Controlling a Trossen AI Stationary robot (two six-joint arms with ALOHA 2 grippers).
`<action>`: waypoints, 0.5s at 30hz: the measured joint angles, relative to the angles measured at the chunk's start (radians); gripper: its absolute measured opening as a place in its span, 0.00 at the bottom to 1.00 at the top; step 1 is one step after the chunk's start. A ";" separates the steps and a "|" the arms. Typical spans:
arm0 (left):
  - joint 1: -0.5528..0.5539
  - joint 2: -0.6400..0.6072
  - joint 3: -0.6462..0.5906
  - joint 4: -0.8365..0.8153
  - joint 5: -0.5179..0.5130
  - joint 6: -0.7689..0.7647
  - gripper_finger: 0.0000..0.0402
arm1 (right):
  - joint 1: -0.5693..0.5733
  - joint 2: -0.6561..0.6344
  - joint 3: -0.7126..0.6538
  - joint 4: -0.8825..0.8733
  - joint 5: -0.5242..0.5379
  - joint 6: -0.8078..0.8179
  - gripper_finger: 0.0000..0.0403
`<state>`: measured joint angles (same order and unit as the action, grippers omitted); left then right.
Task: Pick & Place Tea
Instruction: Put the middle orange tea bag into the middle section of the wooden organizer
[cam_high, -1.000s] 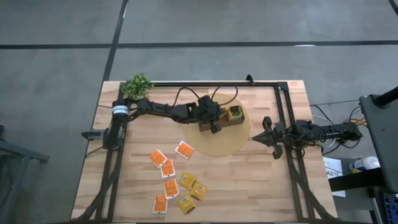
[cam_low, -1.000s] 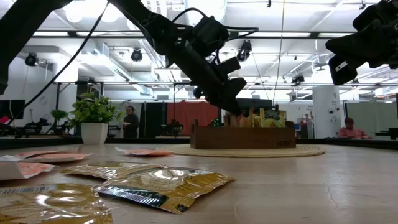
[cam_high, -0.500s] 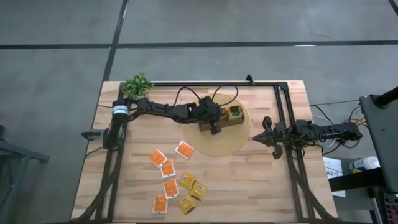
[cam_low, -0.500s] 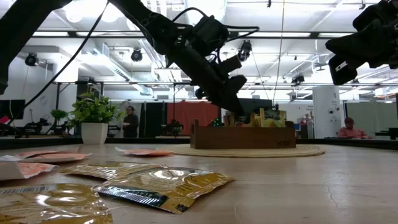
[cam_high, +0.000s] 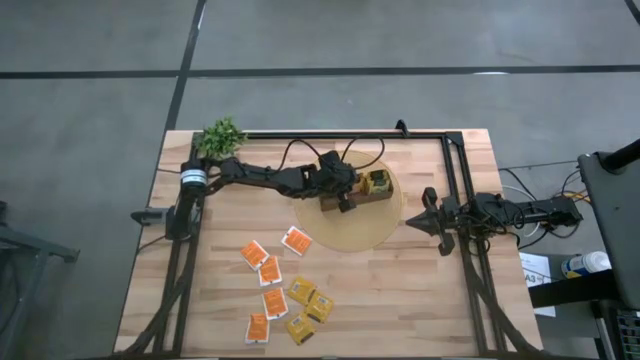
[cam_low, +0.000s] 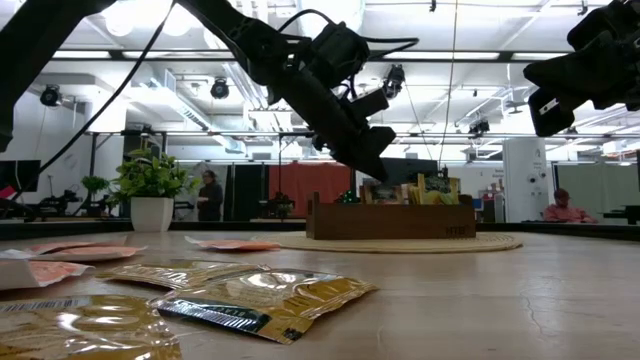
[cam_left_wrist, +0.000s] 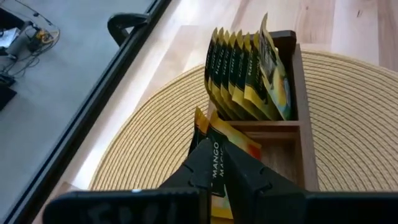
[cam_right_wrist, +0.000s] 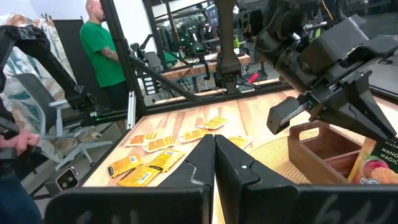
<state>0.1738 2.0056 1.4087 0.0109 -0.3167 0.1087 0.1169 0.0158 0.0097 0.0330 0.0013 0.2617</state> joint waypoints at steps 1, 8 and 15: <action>0.000 0.000 0.002 0.000 0.000 0.004 0.08 | 0.000 0.000 0.000 0.000 0.000 0.000 0.02; 0.000 -0.010 0.040 -0.038 -0.070 0.072 0.08 | 0.000 0.000 0.000 0.000 0.000 0.000 0.02; -0.003 -0.081 0.084 -0.173 -0.025 -0.007 0.08 | 0.000 0.000 0.000 0.000 0.000 0.000 0.02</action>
<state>0.1707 1.9248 1.4926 -0.1620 -0.3416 0.1016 0.1173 0.0158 0.0093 0.0330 0.0011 0.2618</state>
